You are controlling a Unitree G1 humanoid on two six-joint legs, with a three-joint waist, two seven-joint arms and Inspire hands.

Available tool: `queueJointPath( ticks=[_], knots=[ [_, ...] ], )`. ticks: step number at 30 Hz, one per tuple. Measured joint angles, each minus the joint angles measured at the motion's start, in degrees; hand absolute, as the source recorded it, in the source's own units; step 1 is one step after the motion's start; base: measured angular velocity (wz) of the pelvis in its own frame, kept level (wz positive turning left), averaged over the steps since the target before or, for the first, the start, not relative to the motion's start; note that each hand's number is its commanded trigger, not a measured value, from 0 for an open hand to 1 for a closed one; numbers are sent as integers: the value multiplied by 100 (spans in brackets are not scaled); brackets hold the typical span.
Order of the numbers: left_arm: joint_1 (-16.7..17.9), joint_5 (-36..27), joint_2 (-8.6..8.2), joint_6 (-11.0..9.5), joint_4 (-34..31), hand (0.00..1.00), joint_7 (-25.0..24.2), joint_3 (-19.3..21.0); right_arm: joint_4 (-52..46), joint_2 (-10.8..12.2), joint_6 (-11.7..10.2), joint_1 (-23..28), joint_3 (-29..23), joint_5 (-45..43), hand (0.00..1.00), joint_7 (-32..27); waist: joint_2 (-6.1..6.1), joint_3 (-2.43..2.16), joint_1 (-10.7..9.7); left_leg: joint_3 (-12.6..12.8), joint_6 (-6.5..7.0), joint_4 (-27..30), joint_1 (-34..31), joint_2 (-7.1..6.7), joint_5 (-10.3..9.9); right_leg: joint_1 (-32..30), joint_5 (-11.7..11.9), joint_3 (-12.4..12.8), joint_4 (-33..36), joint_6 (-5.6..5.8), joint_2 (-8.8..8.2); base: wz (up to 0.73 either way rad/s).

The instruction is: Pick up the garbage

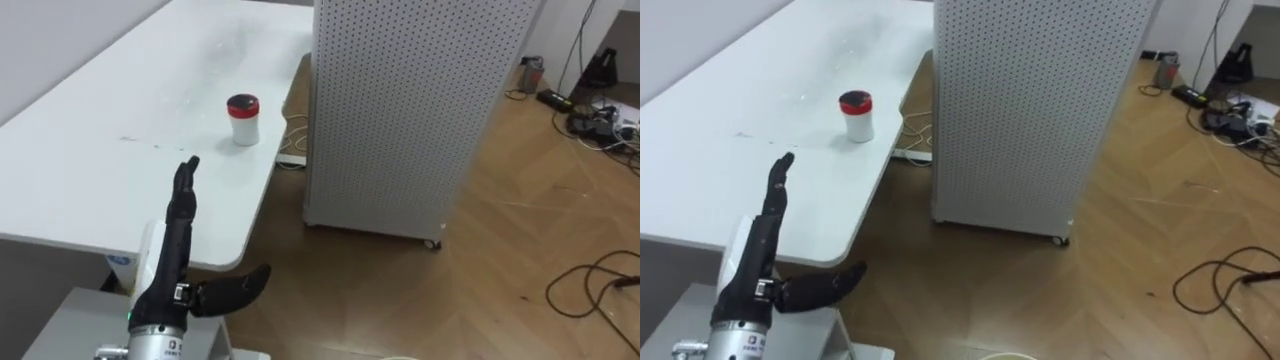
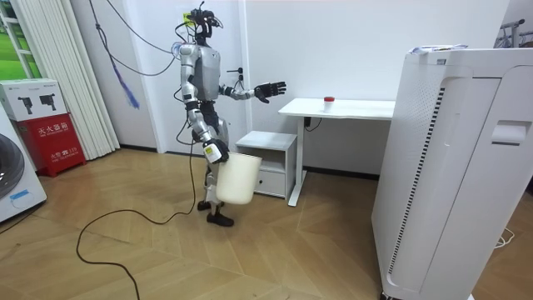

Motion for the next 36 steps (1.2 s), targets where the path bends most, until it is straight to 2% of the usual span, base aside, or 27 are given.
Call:
queueJointPath(
  ticks=[5, 8, 10, 11, 12, 13, 14, 15, 16, 17, 18, 19, 20, 22, 23, 24, 25, 26, 28, 29, 30, 31, 32, 33, 34, 35, 36],
  knots=[
    [8, -63, -6, 24, 23, 0, 26, -16, -61, -2, 75, -7, 0, -126, 100, 19, 2, 20, 14, 67, -5, 207, 65, 84, -1, 93, 9, -73, -53, -68, 60, -18],
    [13, -62, -10, 33, 10, 0, 30, 47, -203, -2, 100, -3, 0, -271, 100, 80, 6, 25, 72, 0, -33, 582, 14, 141, -18, 113, -3, -71, -55, -176, 78, -44],
    [14, -83, -15, 33, 14, 0, 28, 57, -244, -7, 101, 1, 1, -275, 100, 132, -19, 40, 54, -449, -40, 1228, -248, 135, -23, 178, -44, 121, -53, -231, 89, -41],
    [17, -108, -23, 30, 19, 0, 27, 55, -257, -23, 101, 10, 1, -278, 100, 142, -25, 54, 75, -917, -55, 1743, -524, 124, -12, 216, -82, 309, -28, -254, 122, -43],
    [13, -111, -51, 28, 49, 0, 27, 56, -255, -28, 102, 37, -1, -279, 100, 136, -17, 54, 116, -1360, -53, 1785, -688, 53, -67, 261, -148, 464, -19, -303, 164, -43],
    [12, -127, -59, 24, 53, 0, 29, 57, -254, -21, 103, 48, -1, -279, 100, 132, -31, 61, 130, -1478, -54, 1765, -809, 29, -70, 271, -171, 525, -1, -302, 168, -47],
    [15, -177, -67, -5, 69, 0, 33, 56, -252, -11, 104, 65, -1, -277, 100, 108, -81, 85, 198, -1552, -70, 1727, -1121, 10, -60, 276, -210, 690, 26, -262, 171, -58],
    [51, -199, -68, -52, 122, 0, 67, 63, -251, -19, 105, 73, -2, -277, 100, 70, -100, 87, 264, -1733, -125, 1561, -1491, -64, -13, 276, -216, 802, 29, -249, 160, -73],
    [114, -207, -75, -64, 154, 0, 109, 63, -248, -48, 104, 85, 1, -254, 100, 54, -53, 60, 324, -1893, -253, 1256, -1859, -86, 164, 271, -215, 885, 55, -255, 175, -60],
    [128, -208, -84, -63, 163, 0, 109, 62, -246, -59, 104, 103, 0, -252, 100, 33, -48, 57, 334, -2017, -245, 1072, -2000, -106, 314, 264, -245, 918, 102, -249, 175, -51],
    [161, -208, -103, -64, 176, 0, 130, 63, -237, -62, 106, 161, 0, -255, 100, -22, -24, 43, 371, -2212, -229, 797, -2215, -151, 731, 258, -379, 961, 254, -177, 143, -37],
    [205, -202, -137, -71, 177, 0, 156, 106, -225, -61, 109, 224, -4, -255, 100, -61, -1, 16, 374, -2306, -218, 675, -2230, -164, 1027, 231, -534, 981, 394, -81, 159, -29],
    [218, -189, -139, -72, 181, 0, 178, 131, -215, -55, 118, 240, -3, -257, 100, -72, 21, -22, 372, -2293, -166, 661, -2207, -174, 1123, 229, -592, 961, 446, -53, 159, -9],
    [257, -174, -131, -71, 232, 0, 254, 223, -197, -51, 160, 294, -3, -252, 100, -76, -63, -60, 371, -2045, -98, 590, -2110, -158, 1342, 278, -754, 835, 501, 24, 53, -2],
    [279, -174, -129, -71, 230, 0, 254, 239, -192, -50, 163, 308, -4, -250, 100, -79, -85, -69, 369, -2006, -82, 593, -2096, -162, 1396, 288, -785, 864, 503, 39, 42, -8],
    [340, -178, -115, -74, 219, 0, 251, 270, -191, -40, 163, 322, -4, -251, 100, -90, -129, -70, 384, -1991, -2, 638, -2069, -198, 1362, 308, -810, 970, 497, 59, -1, -7],
    [364, -189, -112, -74, 220, 0, 248, 293, -196, -35, 162, 321, -4, -250, 100, -94, -143, -68, 383, -1989, 9, 670, -2063, -231, 1356, 322, -813, 1008, 495, 49, -8, -4],
    [373, -203, -106, -74, 224, 0, 239, 316, -208, -34, 164, 318, -4, -239, 100, -117, -154, -40, 385, -1991, 38, 758, -2060, -248, 1266, 368, -861, 1027, 492, 37, -35, 0],
    [372, -208, -89, -74, 224, 0, 220, 364, -216, -29, 181, 316, -5, -250, 100, -164, -151, -19, 436, -1999, 32, 1015, -2083, -250, 1060, 465, -953, 1070, 514, 40, -61, -4],
    [362, -220, -66, -77, 224, 0, 218, 374, -223, -25, 206, 297, 1, -272, 100, -178, -172, 3, 498, -2000, 32, 1322, -2205, -286, 915, 553, -1055, 1130, 561, 41, -86, 0],
    [345, -219, -74, -103, 229, 0, 217, 376, -222, -26, 228, 274, 12, -275, 100, -192, -204, 29, 520, -2055, 41, 1517, -2363, -396, 832, 633, -1191, 1249, 623, 45, -145, 9],
    [344, -222, -88, -131, 228, 0, 217, 359, -223, -40, 229, 275, 12, -259, 100, -199, -216, 31, 523, -2101, 44, 1397, -2408, -479, 831, 671, -1286, 1349, 663, 57, -163, 18],
    [343, -217, -103, -195, 224, 0, 214, 330, -226, -78, 232, 271, 15, -234, 100, -233, -264, 48, 553, -2136, 55, 1024, -2458, -634, 942, 695, -1516, 1452, 863, 121, -266, -6],
    [341, -163, -100, -211, 220, 0, 223, 353, -225, -83, 263, 272, 12, -239, 100, -271, -275, 14, 680, -1998, 237, 1131, -2416, -708, 1013, 697, -1744, 1435, 1130, 183, -433, -16],
    [295, -146, -70, -217, 217, 0, 268, 390, -275, -72, 284, 265, 15, -250, 100, -299, -349, 8, 756, -1881, 316, 1370, -2385, -808, 781, 619, -1903, 1261, 1524, 330, -611, -26],
    [278, -142, -72, -218, 217, 0, 302, 398, -300, -73, 283, 261, 14, -250, 100, -318, -353, 13, 819, -1833, 384, 1461, -2371, -831, 683, 510, -1916, 1148, 1824, 356, -702, -17],
    [273, -121, -78, -222, 201, 0, 382, 395, -352, -77, 282, 259, 14, -244, 100, -358, -347, 12, 883, -1777, 430, 1639, -2327, -861, 504, 329, -1838, 918, 2360, 482, -858, -13]
  ],
)
